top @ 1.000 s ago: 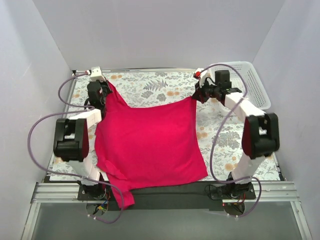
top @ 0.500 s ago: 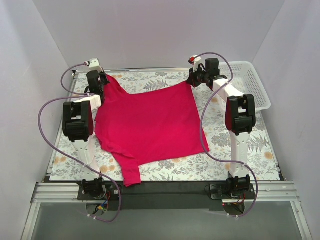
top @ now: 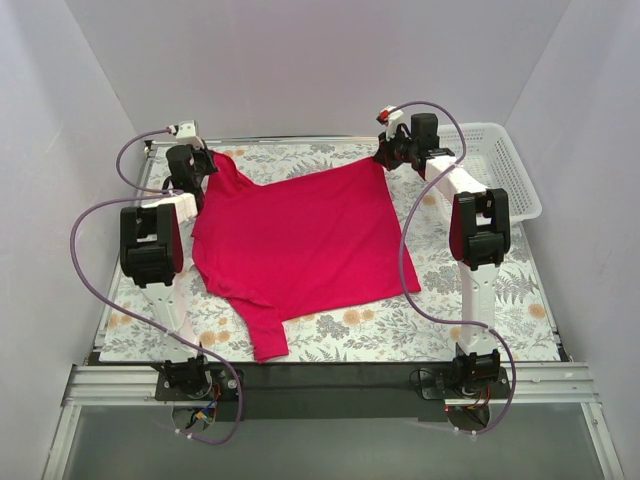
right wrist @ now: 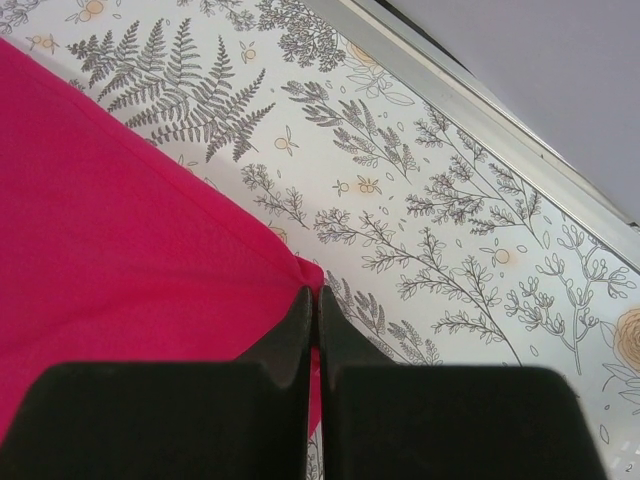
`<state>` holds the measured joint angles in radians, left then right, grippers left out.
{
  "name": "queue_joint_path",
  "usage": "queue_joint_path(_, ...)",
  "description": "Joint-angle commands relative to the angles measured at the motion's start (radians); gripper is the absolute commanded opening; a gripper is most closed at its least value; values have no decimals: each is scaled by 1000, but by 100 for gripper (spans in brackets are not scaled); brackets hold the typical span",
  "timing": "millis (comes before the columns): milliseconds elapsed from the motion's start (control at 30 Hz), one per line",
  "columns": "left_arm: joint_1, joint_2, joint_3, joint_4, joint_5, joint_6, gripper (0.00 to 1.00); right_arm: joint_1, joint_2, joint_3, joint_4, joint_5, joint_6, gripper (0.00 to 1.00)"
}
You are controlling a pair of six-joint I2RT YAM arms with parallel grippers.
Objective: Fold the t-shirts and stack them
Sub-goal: Fold the tshirt
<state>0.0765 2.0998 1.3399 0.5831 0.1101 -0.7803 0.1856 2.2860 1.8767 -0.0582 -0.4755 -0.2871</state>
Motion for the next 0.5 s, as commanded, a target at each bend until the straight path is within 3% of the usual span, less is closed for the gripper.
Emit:
queue_joint_path(0, 13, -127, -65, 32, 71, 35, 0, -3, -56, -10, 34, -26, -7, 1)
queue_joint_path(467, 17, -342, -321, 98, 138, 59, 0, -32, -186, -185, 83, -106, -6, 1)
